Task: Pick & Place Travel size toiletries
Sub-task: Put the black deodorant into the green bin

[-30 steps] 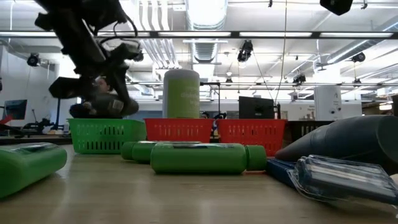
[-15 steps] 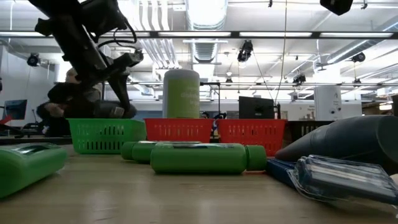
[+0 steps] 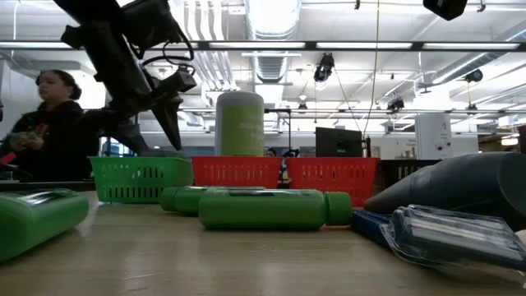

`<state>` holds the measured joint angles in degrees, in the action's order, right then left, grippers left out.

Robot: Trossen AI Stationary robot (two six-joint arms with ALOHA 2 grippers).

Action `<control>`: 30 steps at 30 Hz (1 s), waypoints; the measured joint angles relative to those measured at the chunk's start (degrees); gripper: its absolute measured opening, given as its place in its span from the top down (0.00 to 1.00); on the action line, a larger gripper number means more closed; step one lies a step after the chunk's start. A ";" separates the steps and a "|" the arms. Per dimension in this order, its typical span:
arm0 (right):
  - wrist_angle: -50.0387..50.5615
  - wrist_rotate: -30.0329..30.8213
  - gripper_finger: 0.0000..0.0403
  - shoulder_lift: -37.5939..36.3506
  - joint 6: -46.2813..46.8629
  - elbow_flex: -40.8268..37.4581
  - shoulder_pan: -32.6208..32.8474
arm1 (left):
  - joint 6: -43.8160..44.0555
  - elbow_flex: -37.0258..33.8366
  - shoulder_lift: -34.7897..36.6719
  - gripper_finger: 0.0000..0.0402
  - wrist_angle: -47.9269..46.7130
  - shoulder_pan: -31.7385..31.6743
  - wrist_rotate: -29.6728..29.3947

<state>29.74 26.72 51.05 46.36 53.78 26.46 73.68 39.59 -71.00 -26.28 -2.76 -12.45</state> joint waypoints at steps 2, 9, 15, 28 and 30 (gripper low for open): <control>0.00 -0.04 0.35 0.00 0.01 0.00 0.00 | -0.57 1.04 0.14 0.36 -2.29 0.00 -0.01; -0.15 -0.17 0.30 0.00 0.16 0.00 0.00 | -3.55 5.35 1.20 0.32 -6.63 0.35 0.21; -1.06 -0.17 0.25 0.00 0.16 0.00 0.04 | -10.84 11.05 2.79 0.32 -7.39 2.53 0.22; -6.64 -2.87 0.15 1.86 8.17 -0.02 0.18 | -22.28 15.05 2.88 0.32 2.00 10.99 -0.72; -6.60 -3.36 0.14 3.25 10.99 -0.07 0.17 | -22.51 14.31 2.86 0.32 3.46 11.88 -0.49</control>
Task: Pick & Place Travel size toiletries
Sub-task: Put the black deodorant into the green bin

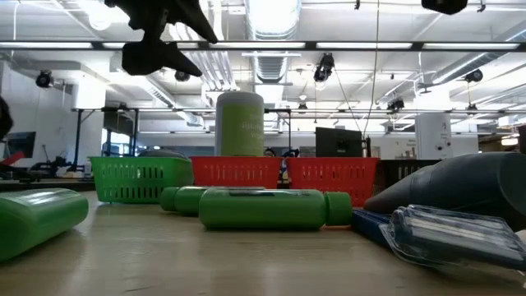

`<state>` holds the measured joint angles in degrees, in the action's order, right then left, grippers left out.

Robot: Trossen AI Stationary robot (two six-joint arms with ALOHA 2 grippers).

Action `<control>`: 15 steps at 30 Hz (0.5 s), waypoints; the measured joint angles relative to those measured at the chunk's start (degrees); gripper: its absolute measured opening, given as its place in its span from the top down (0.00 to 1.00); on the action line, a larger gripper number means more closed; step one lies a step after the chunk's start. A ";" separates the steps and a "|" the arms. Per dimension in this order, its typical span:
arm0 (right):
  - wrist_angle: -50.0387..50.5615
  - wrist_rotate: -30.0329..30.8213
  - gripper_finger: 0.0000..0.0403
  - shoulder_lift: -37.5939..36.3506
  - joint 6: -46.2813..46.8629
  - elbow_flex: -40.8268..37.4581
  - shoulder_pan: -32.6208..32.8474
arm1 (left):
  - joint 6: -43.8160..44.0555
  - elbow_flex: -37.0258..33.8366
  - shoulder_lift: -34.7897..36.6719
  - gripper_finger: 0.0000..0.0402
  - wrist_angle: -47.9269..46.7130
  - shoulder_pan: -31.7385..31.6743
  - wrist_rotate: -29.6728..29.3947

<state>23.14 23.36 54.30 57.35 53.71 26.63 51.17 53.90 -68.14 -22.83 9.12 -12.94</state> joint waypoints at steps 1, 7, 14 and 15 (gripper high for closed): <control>0.02 -0.15 0.13 0.77 1.99 -0.02 0.00 | 0.00 -0.10 0.00 0.32 -0.06 0.41 -0.01; 0.17 -7.94 0.11 6.22 8.18 -0.08 0.01 | -0.07 -0.31 0.00 0.32 0.08 2.35 -0.10; 0.84 -11.91 0.12 13.42 17.52 -0.13 -0.02 | -1.59 -0.36 -0.02 0.32 -0.53 3.85 -0.19; 0.90 -12.30 0.13 14.41 18.75 -0.13 -0.02 | -1.71 -0.36 0.00 0.32 -0.66 4.14 -0.17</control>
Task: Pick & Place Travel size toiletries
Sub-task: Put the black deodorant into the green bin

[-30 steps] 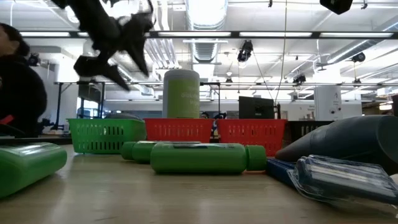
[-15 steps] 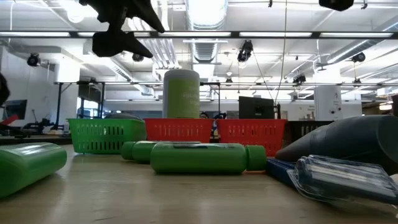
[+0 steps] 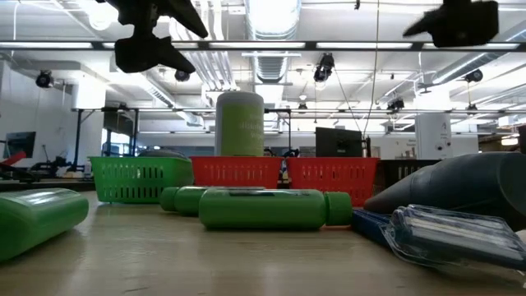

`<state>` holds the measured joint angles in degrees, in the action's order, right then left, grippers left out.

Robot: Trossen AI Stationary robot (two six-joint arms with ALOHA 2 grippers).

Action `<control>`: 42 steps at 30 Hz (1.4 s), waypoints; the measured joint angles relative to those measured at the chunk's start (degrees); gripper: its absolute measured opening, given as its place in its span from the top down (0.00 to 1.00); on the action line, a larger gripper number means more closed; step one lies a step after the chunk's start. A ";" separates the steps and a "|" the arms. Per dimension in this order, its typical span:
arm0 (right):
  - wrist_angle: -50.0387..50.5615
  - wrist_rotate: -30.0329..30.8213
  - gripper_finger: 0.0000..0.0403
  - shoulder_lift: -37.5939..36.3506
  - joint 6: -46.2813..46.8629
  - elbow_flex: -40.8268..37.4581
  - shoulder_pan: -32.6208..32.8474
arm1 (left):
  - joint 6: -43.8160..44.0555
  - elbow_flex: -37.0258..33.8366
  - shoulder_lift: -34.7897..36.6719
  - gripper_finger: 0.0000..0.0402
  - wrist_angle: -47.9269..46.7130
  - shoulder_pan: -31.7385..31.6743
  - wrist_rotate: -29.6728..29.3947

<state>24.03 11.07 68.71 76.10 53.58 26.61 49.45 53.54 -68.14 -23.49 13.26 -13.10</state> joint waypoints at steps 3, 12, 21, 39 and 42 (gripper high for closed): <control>0.10 -1.99 0.14 3.31 3.16 0.07 0.00 | -0.17 0.00 0.00 0.32 -1.64 0.64 0.02; 3.84 -10.03 0.19 14.87 12.45 4.12 0.69 | -2.82 0.00 0.00 0.32 -6.47 3.07 1.61; 15.29 -13.63 0.18 28.20 15.38 17.62 0.98 | -8.49 0.00 0.00 0.32 -7.25 5.03 1.70; 22.47 -17.95 0.10 48.96 16.68 33.58 2.40 | -15.20 0.00 0.13 0.32 -15.67 6.59 1.70; 22.71 -17.52 0.11 49.41 16.95 33.47 2.54 | -16.22 0.00 0.13 0.32 -15.76 6.58 1.68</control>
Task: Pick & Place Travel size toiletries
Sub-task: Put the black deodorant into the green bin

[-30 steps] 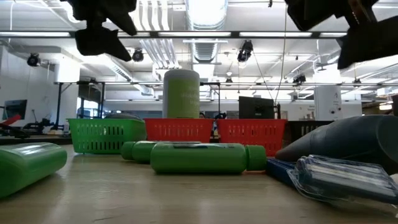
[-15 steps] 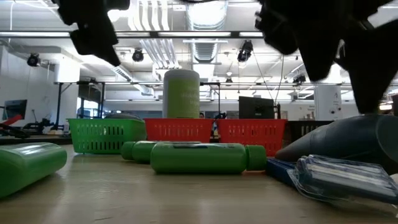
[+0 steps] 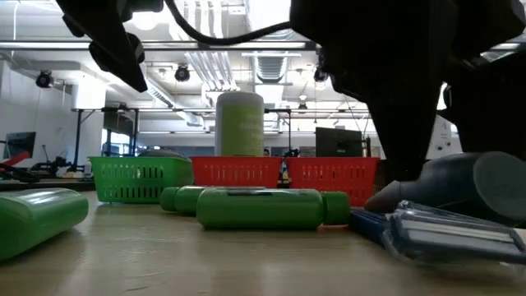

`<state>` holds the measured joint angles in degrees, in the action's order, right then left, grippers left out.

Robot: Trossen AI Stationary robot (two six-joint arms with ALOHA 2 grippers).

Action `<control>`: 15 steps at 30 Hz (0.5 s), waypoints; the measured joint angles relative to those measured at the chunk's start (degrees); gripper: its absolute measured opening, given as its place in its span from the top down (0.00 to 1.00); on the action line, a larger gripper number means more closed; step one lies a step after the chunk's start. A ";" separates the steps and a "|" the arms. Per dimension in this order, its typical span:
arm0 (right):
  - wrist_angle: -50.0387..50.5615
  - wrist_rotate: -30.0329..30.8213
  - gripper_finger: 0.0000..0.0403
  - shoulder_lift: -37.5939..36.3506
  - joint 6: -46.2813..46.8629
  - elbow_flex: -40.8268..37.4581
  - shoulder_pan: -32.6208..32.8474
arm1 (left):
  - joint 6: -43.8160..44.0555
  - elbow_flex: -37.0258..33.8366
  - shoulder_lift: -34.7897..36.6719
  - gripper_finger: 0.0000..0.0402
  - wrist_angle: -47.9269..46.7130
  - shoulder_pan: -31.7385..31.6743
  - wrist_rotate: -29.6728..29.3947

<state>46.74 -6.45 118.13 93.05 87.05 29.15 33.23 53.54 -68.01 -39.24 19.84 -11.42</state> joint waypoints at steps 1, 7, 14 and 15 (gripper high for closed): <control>0.14 0.21 0.11 0.00 0.19 -0.29 0.05 | -0.40 0.00 0.00 0.32 0.00 0.00 -0.04; 0.56 1.21 0.20 -0.13 1.26 -1.73 0.05 | -1.70 0.00 0.02 0.32 0.00 0.00 -0.16; -1.09 1.76 0.28 -0.39 1.08 -3.42 -0.24 | -2.82 0.00 0.02 0.32 -0.01 -0.02 -0.20; -1.16 1.85 0.29 -0.39 1.03 -3.48 -0.33 | -2.83 0.00 0.02 0.32 -0.01 -0.02 -0.21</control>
<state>45.59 -4.61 117.73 94.09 83.57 28.82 30.41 53.54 -67.99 -39.26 19.81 -11.63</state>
